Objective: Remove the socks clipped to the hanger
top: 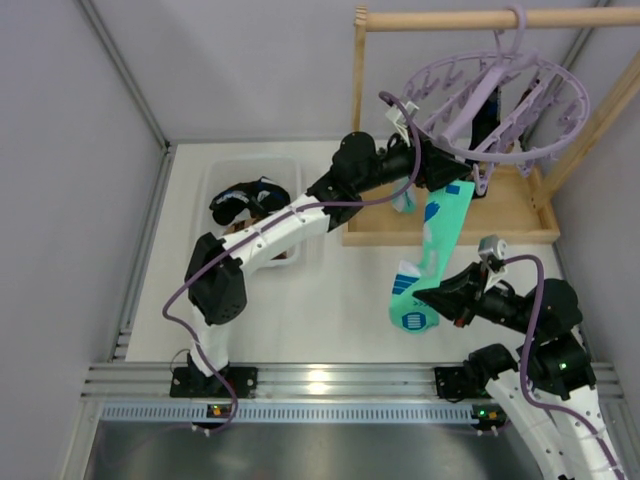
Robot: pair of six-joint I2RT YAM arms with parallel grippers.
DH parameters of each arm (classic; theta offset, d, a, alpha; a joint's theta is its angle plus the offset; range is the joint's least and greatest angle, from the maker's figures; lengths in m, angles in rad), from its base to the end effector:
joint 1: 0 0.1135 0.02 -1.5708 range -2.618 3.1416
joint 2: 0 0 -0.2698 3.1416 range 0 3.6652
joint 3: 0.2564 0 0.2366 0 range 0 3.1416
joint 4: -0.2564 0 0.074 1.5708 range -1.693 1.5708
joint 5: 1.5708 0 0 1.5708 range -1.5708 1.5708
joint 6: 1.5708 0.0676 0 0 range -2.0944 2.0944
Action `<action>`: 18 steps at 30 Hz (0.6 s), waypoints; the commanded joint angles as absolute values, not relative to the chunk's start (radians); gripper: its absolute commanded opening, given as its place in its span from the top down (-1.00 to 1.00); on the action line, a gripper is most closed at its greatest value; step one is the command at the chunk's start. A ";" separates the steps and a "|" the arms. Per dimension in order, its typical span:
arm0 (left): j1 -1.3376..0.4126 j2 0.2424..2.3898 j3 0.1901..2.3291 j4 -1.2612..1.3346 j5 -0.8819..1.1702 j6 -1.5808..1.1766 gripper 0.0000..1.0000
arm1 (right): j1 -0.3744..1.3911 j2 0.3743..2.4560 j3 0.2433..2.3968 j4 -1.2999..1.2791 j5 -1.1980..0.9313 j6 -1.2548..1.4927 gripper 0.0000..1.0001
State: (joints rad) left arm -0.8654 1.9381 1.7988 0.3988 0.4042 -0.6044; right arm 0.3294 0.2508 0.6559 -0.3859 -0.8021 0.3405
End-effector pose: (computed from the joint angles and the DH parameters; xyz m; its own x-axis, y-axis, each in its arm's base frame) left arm 0.2932 -0.3853 0.4279 -0.4009 -0.3350 -0.8526 0.8733 0.1413 -0.4662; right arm 0.0470 0.0674 0.3281 -0.2851 0.1479 -0.9470 -0.8590 0.3989 0.3209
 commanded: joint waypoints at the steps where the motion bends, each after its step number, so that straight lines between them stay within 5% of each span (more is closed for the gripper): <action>1: -0.862 1.947 1.850 0.453 0.414 -0.609 -0.42 | 0.318 0.256 0.663 -0.388 -0.834 0.322 1.00; 6: -0.864 1.956 1.868 0.453 0.414 -0.617 -0.18 | 0.318 0.253 0.650 -0.394 -0.834 0.311 1.00; 13: -0.864 1.976 1.888 0.453 0.420 -0.632 0.51 | 0.318 0.244 0.634 -0.403 -0.815 0.295 1.00; 18: -0.864 1.976 1.888 0.451 0.425 -0.637 0.58 | 0.318 0.235 0.626 -0.417 -0.799 0.287 1.00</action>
